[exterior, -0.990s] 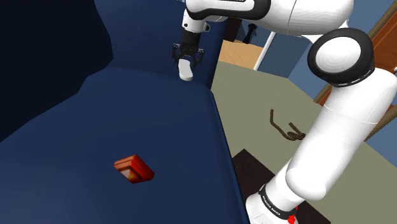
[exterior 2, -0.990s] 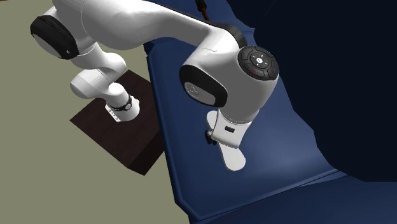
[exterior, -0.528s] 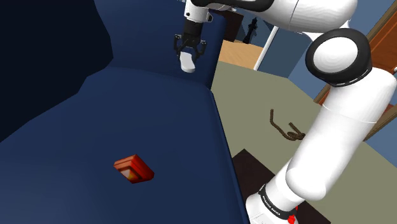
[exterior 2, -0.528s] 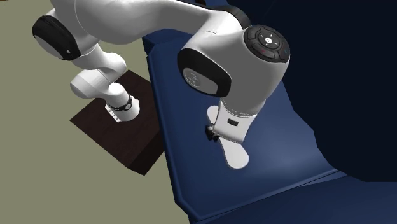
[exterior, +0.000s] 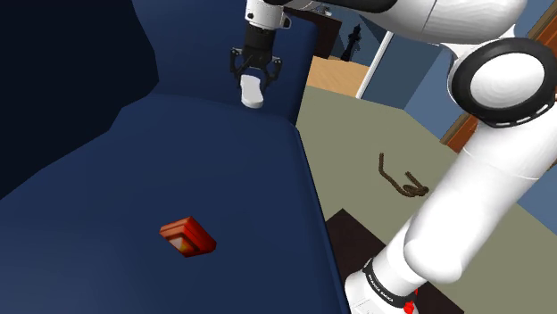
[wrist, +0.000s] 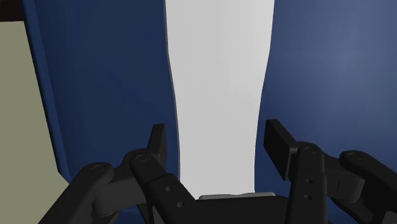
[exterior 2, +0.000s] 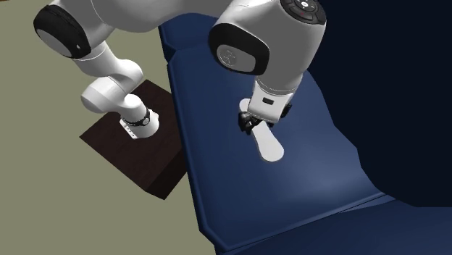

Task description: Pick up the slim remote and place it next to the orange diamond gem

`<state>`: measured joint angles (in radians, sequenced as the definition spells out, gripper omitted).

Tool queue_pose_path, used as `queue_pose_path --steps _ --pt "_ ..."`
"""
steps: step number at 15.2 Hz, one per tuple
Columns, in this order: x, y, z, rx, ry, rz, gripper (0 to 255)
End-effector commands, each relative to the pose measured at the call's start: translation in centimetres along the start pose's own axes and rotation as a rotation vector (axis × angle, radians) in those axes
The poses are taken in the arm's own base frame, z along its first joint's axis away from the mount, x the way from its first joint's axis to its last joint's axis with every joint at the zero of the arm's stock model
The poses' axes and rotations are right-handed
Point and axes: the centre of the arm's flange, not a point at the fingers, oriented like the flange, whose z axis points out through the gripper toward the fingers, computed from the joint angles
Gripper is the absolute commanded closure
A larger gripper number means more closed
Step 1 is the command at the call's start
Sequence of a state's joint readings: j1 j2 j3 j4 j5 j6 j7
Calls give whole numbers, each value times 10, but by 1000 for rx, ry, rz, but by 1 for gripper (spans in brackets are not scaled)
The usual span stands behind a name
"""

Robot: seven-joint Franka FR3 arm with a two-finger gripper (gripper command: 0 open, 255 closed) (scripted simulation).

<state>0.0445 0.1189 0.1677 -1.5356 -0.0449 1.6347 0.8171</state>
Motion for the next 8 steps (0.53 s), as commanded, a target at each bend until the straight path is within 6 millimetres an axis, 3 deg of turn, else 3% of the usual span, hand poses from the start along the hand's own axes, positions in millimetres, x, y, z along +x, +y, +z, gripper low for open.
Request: queue_pose_path --steps 1,8 --pt "-23 -12 -4 0 0 1 255" --pt "-103 -58 -6 0 0 1 255"
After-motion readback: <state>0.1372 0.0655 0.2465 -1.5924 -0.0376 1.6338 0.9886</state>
